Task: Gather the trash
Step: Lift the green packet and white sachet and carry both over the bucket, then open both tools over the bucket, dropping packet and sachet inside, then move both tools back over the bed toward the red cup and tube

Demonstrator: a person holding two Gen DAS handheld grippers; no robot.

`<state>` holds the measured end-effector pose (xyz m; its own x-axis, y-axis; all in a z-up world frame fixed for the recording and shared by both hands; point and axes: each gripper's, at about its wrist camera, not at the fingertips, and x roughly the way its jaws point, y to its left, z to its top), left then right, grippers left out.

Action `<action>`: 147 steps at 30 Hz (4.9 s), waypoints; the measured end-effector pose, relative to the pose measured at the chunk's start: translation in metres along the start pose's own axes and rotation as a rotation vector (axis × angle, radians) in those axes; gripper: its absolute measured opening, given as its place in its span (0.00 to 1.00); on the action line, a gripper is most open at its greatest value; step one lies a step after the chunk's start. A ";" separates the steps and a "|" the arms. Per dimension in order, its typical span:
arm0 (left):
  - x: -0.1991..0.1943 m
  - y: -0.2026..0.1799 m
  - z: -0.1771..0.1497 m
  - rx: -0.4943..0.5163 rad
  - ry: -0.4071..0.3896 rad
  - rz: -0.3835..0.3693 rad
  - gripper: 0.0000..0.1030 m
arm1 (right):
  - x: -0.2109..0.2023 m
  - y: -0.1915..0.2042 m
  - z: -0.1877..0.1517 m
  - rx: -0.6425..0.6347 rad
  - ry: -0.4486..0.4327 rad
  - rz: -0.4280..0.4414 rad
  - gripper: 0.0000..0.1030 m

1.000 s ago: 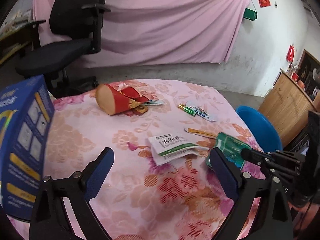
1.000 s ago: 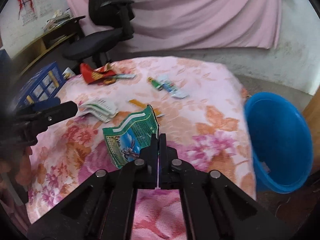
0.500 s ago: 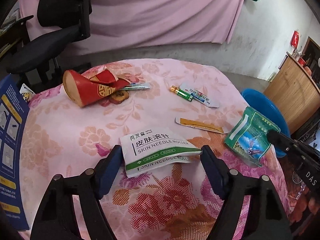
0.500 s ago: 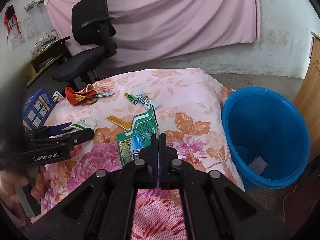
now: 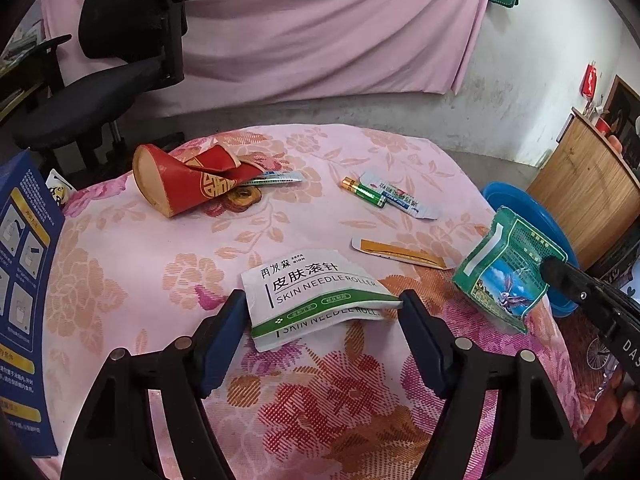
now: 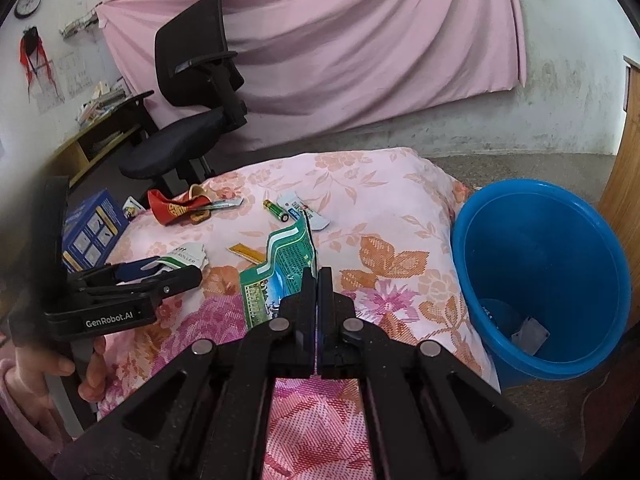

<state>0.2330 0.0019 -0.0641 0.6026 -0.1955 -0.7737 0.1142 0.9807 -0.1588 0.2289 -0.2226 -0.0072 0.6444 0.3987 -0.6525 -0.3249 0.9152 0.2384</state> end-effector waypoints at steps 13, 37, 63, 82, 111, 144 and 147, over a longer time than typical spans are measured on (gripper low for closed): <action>-0.067 -0.030 -0.014 0.095 -0.349 0.031 0.68 | -0.047 0.010 -0.008 -0.062 -0.255 -0.015 0.27; -0.133 -0.188 0.007 0.301 -0.852 -0.119 0.69 | -0.180 -0.073 -0.031 -0.014 -0.890 -0.336 0.27; 0.041 -0.302 0.069 0.403 -0.261 -0.254 0.69 | -0.110 -0.177 -0.056 0.177 -0.475 -0.404 0.27; 0.073 -0.280 0.079 0.288 -0.004 -0.282 0.71 | -0.083 -0.200 -0.058 0.213 -0.317 -0.392 0.32; 0.030 -0.245 0.070 0.194 -0.233 -0.218 0.97 | -0.114 -0.203 -0.058 0.244 -0.423 -0.428 1.00; -0.164 -0.124 0.015 0.115 -0.667 0.010 0.98 | -0.203 -0.042 -0.028 0.069 -0.742 -0.349 1.00; -0.183 -0.108 0.008 0.103 -0.708 0.024 0.98 | -0.209 -0.020 -0.026 0.042 -0.772 -0.328 1.00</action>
<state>0.1165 -0.0681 0.0994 0.9699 -0.1562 -0.1871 0.1472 0.9872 -0.0612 0.0831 -0.3258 0.1054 0.9994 0.0261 -0.0212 -0.0224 0.9871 0.1586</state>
